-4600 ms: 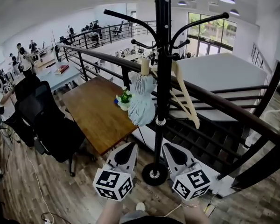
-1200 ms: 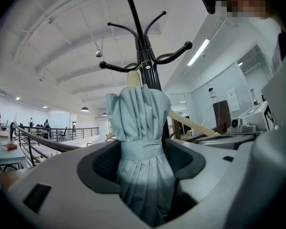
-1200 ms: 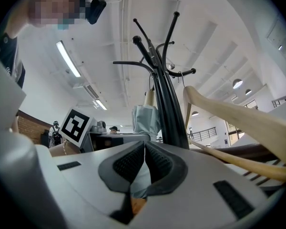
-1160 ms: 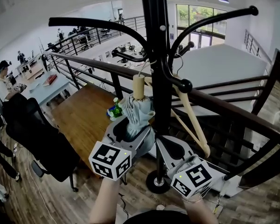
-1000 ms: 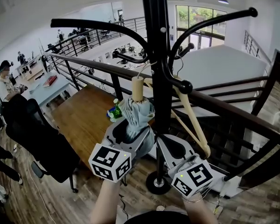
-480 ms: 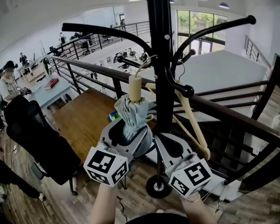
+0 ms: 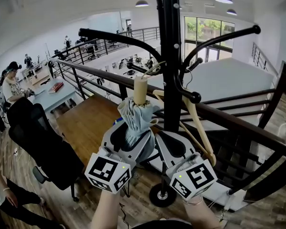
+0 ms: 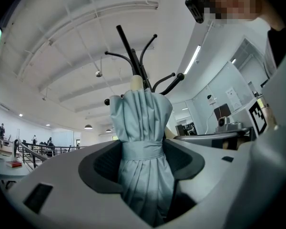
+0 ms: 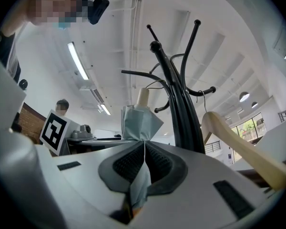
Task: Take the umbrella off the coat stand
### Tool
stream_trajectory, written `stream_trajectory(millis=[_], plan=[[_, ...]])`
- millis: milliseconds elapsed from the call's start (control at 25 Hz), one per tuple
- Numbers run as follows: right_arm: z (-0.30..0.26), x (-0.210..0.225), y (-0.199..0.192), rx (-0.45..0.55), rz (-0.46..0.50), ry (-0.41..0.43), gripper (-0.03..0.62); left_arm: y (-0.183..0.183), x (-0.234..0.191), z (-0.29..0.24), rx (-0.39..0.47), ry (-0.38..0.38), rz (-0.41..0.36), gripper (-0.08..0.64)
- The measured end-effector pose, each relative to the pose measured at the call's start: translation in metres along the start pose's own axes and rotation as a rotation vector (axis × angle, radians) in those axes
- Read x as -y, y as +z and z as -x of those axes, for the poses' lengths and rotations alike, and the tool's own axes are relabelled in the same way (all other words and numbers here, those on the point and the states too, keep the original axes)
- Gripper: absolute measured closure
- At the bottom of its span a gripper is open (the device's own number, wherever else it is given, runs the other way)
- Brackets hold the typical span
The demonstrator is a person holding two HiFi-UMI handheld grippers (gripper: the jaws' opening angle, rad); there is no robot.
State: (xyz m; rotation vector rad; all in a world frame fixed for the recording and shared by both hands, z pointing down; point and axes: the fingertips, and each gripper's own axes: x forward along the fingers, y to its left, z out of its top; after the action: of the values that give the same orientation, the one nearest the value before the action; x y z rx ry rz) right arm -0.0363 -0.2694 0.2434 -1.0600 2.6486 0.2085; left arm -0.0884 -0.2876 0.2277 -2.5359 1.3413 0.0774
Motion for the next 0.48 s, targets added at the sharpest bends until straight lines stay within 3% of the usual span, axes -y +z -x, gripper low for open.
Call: stream_trajectory(millis=[480], plan=[[-0.008, -0.007, 0.018, 0.038, 0.015, 0.027, 0.563, 0.025, -0.002, 0.008, 0.058, 0.039, -0.006, 0.275]])
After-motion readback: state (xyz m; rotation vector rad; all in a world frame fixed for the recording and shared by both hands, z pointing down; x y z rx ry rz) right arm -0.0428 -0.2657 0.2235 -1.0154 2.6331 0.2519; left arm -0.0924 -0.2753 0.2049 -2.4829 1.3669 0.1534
